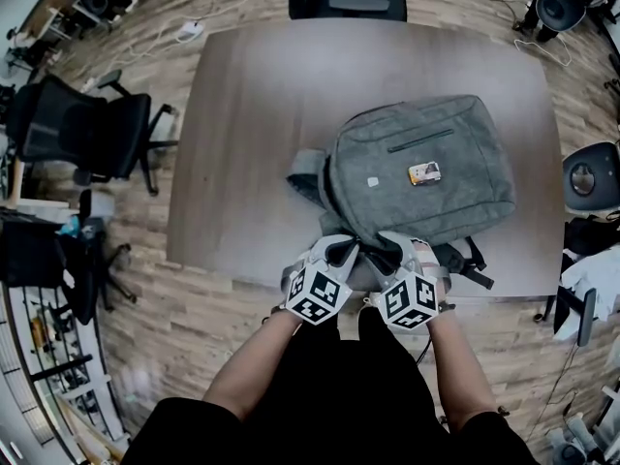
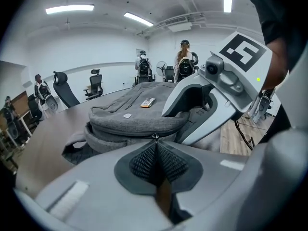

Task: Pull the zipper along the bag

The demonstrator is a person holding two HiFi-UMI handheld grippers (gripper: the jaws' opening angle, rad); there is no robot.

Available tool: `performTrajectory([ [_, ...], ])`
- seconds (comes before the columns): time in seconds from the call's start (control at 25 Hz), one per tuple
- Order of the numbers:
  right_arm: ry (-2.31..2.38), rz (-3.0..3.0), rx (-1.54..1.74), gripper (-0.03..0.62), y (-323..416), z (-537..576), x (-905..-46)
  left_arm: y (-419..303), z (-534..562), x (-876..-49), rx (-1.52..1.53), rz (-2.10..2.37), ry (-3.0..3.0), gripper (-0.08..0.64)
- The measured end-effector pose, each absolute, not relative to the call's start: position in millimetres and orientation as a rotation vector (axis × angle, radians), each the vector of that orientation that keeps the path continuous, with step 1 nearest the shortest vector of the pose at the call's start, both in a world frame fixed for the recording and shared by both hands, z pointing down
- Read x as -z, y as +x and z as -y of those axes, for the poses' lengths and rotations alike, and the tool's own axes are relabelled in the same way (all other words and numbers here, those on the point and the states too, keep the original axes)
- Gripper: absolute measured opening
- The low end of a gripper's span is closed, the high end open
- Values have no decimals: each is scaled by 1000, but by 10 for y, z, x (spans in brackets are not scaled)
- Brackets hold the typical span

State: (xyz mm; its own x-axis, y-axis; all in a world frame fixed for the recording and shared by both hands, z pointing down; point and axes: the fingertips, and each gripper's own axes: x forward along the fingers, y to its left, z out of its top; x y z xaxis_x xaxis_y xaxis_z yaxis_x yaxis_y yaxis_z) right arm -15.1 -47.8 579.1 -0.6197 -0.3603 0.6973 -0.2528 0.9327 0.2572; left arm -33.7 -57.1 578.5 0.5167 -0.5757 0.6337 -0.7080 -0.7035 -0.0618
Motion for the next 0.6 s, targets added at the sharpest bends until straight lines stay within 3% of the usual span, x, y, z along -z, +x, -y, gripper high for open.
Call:
performTrajectory([
  [0.12, 429, 2198, 251, 192, -175, 556, -5864, -326, 568, -5766, -986, 1098, 2586, 25],
  [0.2, 436, 2175, 278, 133, -181, 593, -5888, -334, 578, -5757, -1001, 1108, 2598, 25],
  [0.32, 458, 2167, 303, 101, -172, 600, -5876, -345, 603, -5729, -1001, 1129, 2603, 25],
  [0.6, 469, 2136, 330, 78, -142, 550, -5867, -511, 679, -5688, -935, 1202, 2530, 25],
])
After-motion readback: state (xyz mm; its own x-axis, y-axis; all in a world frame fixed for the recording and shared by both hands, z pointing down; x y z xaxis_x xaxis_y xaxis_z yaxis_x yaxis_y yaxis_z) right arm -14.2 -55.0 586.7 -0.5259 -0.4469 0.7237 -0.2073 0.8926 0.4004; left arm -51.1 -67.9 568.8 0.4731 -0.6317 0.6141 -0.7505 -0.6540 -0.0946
